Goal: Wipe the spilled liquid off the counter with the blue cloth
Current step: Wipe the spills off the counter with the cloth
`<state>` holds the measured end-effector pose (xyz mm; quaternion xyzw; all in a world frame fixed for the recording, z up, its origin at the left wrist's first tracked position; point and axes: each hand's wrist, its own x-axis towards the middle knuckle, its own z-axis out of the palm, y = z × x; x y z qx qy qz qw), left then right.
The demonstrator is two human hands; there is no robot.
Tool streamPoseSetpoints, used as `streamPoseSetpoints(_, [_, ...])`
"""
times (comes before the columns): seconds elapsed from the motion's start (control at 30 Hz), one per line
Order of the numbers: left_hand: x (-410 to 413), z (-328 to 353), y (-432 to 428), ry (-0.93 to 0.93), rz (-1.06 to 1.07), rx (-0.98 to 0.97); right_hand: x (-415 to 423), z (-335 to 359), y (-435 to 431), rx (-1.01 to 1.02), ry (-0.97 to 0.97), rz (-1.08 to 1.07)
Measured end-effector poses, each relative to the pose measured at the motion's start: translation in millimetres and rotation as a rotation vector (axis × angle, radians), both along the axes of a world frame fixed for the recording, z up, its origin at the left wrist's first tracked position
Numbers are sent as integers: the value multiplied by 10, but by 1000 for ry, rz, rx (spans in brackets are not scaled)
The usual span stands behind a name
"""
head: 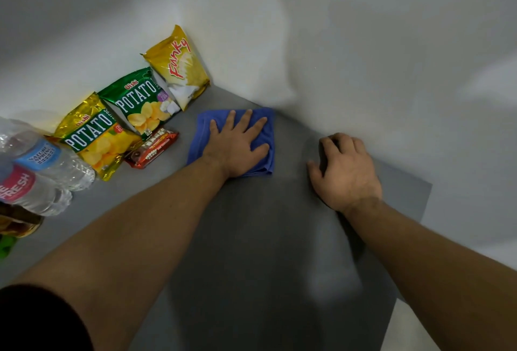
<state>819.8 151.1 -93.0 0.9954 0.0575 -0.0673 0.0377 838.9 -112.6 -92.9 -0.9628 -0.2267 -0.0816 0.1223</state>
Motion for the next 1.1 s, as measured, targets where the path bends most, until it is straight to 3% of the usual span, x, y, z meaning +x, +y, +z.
streamPoseSetpoints(0.23, [-586,-27,-102,-92,-58,-70,-51,76,-58,137,84,9])
streamPoseSetpoints(0.57, [-52,32,-23,46,124,5,-191,-12,-681,68,-26,-56])
streamPoseSetpoints(0.87, [-686,-32,-450,-66,-151,-31,-242,54,-665,59,-6,-74])
streamPoseSetpoints(1.1, [-259,27,-107,45,83,1,-254,37,-671,27,-20,-104])
